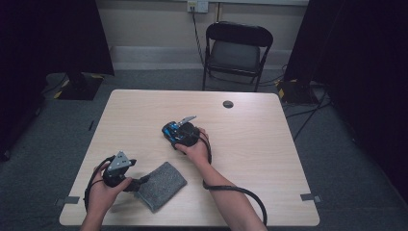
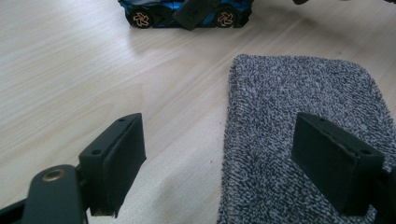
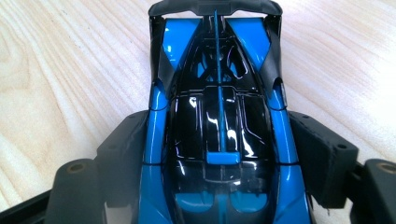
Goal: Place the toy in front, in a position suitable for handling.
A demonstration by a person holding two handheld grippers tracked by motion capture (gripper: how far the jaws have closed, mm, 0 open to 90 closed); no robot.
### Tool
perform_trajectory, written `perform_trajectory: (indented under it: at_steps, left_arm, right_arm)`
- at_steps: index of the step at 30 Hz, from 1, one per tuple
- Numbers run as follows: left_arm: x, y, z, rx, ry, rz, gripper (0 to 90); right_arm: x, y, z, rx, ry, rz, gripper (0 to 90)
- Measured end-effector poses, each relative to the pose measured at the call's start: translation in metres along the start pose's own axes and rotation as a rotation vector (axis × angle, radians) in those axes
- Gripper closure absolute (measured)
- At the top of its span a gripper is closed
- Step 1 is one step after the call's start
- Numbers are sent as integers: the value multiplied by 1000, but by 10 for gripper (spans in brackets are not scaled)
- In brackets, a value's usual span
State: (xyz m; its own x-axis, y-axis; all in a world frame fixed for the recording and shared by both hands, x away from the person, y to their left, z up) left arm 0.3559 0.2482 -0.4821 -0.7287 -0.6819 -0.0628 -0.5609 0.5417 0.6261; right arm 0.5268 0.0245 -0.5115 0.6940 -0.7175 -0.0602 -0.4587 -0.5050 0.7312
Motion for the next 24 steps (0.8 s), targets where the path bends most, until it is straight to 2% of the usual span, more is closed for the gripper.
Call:
perform_trajectory:
  at_steps: [4,11,18,19,24]
  left_arm:
    - [-1,1,0,1,-4,-2,172]
    - [-1,1,0,5,5,-3,172]
    - [-1,1,0,5,3,-5,172]
    - [-1,1,0,5,1,-4,172]
    - [-2,2,-1,7,0,-9,172]
  right_arm:
    - [0,2,0,-16,5,4,258]
    - [-1,6,1,-24,52,18,259]
    - [1,10,1,-33,55,11,259]
    - [2,12,1,-31,40,3,260]
    - [4,16,-1,-30,48,3,259]
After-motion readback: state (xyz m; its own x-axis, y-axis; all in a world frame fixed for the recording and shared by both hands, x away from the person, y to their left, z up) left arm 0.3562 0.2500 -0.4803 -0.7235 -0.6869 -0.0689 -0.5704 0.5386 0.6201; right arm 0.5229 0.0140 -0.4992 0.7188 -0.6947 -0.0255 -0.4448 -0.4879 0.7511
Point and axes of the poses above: each handheld gripper's, and its own axes: y roughly backward along the jaws, z roughly out of its underside, x roughly to its right, the point moved 2 cm from there along -y, roughly forward along the jaws, and after that the axes turned 5 degrees about -y, right-handed, at the moved point
